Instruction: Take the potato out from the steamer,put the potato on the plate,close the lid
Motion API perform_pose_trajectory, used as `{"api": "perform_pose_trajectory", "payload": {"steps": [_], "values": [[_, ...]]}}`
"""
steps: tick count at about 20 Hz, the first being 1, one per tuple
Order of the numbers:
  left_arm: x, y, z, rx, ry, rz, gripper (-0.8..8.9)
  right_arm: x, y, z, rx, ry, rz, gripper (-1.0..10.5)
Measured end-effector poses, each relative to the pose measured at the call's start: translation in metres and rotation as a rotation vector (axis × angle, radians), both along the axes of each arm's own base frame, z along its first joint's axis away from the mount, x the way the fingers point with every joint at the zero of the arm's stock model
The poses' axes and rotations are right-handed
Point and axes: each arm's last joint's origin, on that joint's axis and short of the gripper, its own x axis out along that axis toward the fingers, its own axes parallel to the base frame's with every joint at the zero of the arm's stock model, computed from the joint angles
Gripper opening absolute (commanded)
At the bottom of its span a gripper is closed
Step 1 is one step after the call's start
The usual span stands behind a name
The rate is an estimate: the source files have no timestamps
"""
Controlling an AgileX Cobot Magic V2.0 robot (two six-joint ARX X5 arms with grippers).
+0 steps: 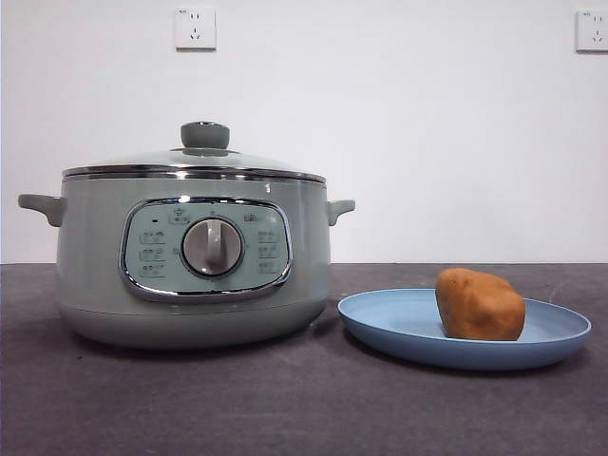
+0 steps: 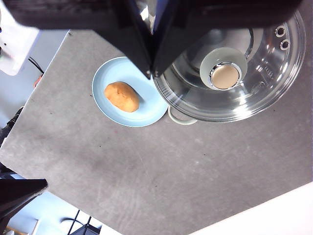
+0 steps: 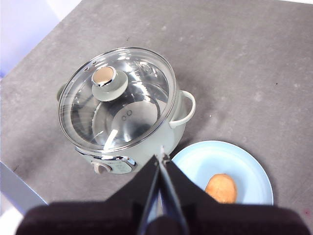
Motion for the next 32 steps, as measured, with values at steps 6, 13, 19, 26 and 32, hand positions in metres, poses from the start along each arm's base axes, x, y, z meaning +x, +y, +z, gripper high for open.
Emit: {"api": "perform_pose_trajectory", "payload": {"steps": [6, 13, 19, 26, 32], "values": [[-0.003, 0.002, 0.002, 0.01, -0.015, 0.02, -0.04, 0.0, 0.0, 0.0, 0.0, 0.0, -0.001, 0.0], [-0.053, 0.023, -0.006, -0.102, -0.34, 0.03, -0.04, 0.0, 0.0, 0.0, 0.0, 0.0, -0.002, 0.0], [-0.066, 0.041, -0.138, -0.183, -0.384, 0.157, -0.04, 0.0, 0.0, 0.0, 0.0, 0.0, -0.002, 0.0], [-0.084, 0.06, -0.244, -0.293, -0.52, 0.31, -0.04, 0.0, 0.0, 0.0, 0.0, 0.0, -0.002, 0.0], [-0.089, 0.066, -0.293, -0.337, -0.476, 0.434, -0.04, 0.0, 0.0, 0.0, 0.0, 0.0, -0.002, 0.0]]}}
